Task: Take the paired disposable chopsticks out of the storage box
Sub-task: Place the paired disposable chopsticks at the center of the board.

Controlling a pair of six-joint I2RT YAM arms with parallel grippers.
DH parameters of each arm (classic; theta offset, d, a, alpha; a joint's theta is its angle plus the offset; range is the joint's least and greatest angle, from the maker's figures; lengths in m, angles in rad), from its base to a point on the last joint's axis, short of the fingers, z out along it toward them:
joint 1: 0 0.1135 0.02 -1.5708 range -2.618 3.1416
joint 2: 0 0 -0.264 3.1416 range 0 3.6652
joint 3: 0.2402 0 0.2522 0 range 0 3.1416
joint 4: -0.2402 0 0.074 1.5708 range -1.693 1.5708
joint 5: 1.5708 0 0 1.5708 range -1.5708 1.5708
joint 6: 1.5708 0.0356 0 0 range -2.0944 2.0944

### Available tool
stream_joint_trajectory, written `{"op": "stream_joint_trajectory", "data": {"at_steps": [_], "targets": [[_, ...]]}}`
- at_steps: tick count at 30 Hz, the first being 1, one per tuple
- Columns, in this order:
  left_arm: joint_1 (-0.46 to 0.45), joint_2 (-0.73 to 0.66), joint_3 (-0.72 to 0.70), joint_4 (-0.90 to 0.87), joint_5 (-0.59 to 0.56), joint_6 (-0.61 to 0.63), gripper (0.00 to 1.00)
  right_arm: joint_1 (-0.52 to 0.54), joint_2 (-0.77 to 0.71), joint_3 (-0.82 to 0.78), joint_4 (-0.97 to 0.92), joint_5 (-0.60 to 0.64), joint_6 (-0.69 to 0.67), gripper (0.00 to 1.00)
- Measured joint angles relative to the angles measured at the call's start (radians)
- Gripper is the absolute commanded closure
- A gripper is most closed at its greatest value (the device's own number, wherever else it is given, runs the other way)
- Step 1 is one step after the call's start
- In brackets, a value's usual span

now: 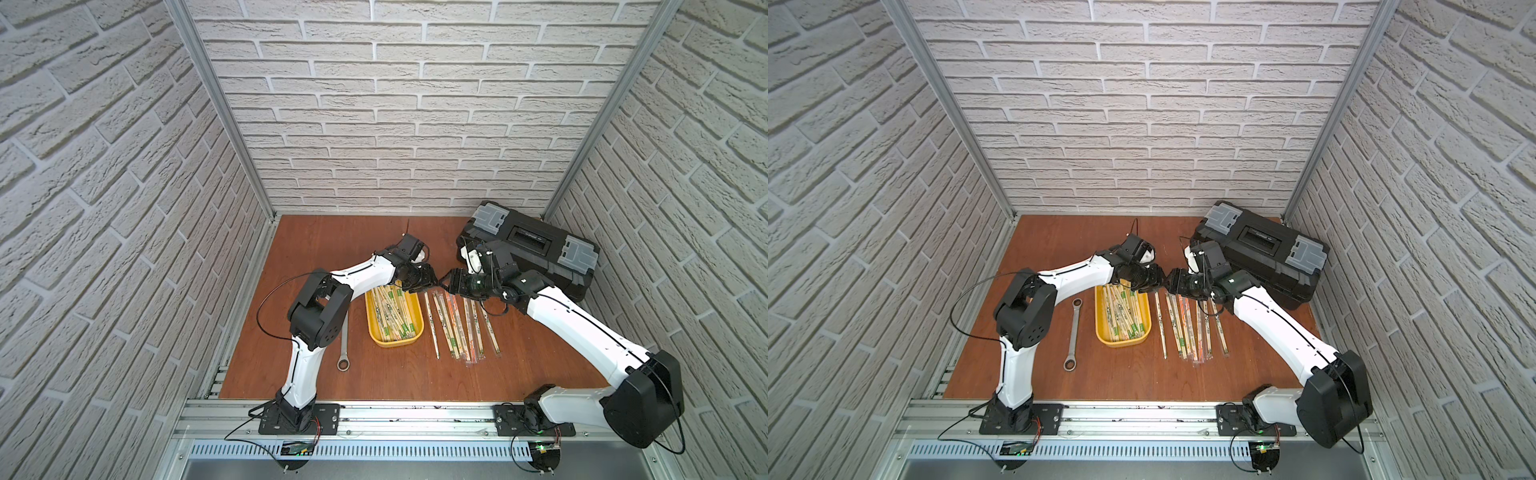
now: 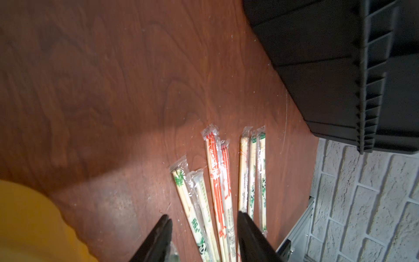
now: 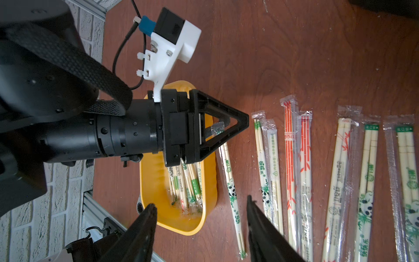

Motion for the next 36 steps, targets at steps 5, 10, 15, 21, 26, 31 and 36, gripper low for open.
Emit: {"op": "stream_joint_trajectory", "data": {"at_steps": [5,10,15,21,26,31,36], "targets": [[0.000,-0.010,0.005,-0.004,-0.015,0.021,0.32,0.000,-0.011,0.000,-0.014,0.000,0.000,0.37],[0.007,-0.057,0.003,-0.010,-0.048,0.042,0.02,0.000,-0.020,0.000,-0.018,0.000,0.000,0.37],[0.023,-0.110,-0.001,-0.011,-0.067,0.060,0.02,0.000,-0.020,0.000,-0.022,0.000,0.000,0.37],[0.010,-0.102,0.074,-0.148,-0.130,0.161,0.02,0.000,-0.019,0.000,-0.022,0.000,0.000,0.37],[-0.063,-0.056,0.244,-0.316,-0.288,0.269,0.02,0.000,-0.010,-0.001,-0.022,0.005,-0.002,0.38],[-0.105,-0.045,0.280,-0.378,-0.374,0.314,0.02,0.000,-0.005,-0.036,-0.037,0.009,-0.016,0.40],[-0.085,-0.047,0.190,-0.325,-0.314,0.273,0.02,0.000,-0.005,-0.160,0.060,0.010,-0.005,0.46]]}}
